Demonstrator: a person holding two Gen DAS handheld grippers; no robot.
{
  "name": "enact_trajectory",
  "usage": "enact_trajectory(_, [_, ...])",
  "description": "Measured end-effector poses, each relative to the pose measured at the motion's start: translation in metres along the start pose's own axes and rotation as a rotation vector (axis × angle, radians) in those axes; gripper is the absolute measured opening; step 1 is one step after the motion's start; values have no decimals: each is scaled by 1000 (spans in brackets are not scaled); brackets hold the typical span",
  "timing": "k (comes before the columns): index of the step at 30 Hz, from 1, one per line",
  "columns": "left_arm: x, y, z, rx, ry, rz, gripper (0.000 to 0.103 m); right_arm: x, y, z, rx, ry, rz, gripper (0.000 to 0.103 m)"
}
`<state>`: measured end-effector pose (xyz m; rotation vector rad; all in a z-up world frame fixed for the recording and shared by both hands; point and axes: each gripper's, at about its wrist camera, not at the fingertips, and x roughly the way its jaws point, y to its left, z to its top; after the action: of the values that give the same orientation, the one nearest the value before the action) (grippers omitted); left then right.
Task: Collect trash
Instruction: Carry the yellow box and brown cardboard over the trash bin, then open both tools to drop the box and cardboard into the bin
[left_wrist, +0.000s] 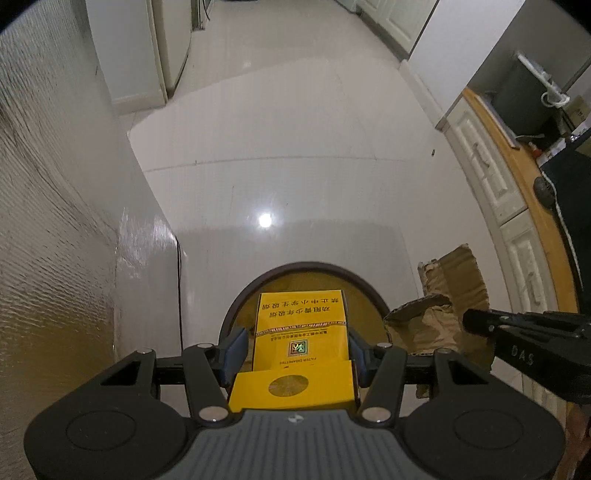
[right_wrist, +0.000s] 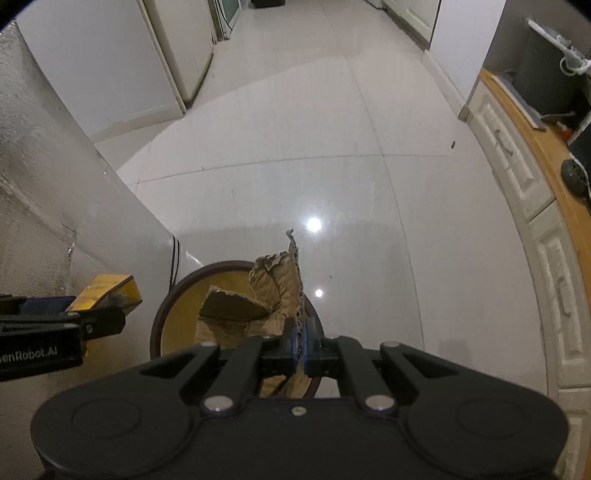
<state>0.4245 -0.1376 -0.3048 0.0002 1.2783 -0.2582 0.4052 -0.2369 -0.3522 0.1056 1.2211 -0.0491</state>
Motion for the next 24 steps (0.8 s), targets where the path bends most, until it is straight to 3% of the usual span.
enact_trajectory(10, [19, 13, -1, -20, 53, 18, 56, 19, 0, 5, 14, 18, 41, 6])
enact_trajectory(13, [21, 14, -2, -22, 63, 16, 56, 21, 1, 7, 18, 9, 61, 14])
enact_trajectory(15, [23, 13, -1, -21, 69, 16, 56, 22, 1, 8, 26, 1, 65, 28])
enact_trajectory(24, [28, 12, -1, -16, 79, -11, 57, 28, -4, 9, 34, 19, 70, 33])
